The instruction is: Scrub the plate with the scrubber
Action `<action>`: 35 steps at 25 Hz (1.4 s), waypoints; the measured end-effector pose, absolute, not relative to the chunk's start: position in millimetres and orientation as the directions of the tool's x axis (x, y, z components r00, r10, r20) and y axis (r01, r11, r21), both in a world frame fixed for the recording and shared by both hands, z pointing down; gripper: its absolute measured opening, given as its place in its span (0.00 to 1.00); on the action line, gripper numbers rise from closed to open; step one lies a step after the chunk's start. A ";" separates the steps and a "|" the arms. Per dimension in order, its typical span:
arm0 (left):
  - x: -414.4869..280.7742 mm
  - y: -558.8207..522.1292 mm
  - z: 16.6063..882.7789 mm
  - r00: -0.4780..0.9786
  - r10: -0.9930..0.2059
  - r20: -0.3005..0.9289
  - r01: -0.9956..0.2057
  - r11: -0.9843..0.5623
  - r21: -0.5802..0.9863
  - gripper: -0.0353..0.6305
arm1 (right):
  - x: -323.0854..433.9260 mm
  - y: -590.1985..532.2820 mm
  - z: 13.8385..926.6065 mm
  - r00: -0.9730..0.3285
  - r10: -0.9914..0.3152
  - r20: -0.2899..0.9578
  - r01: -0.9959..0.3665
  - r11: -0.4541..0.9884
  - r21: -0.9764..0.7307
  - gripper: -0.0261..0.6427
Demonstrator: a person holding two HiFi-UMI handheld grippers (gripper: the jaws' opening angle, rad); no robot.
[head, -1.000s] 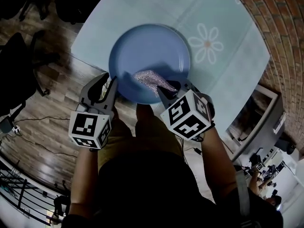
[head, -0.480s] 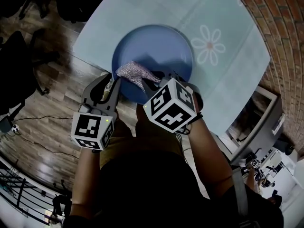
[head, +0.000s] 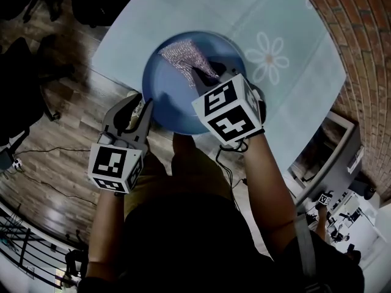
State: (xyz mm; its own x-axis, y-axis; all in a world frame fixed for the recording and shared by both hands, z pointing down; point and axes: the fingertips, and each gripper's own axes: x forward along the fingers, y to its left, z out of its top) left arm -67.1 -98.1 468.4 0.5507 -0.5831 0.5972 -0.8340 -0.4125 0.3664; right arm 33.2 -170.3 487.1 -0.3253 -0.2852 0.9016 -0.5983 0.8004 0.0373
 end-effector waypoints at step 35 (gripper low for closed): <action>-68.1 -98.2 469.0 0.547 -0.598 0.586 -0.837 -0.390 0.384 0.21 | 18.6 -74.2 489.1 -0.262 -0.099 0.960 -0.342 0.940 0.003 0.18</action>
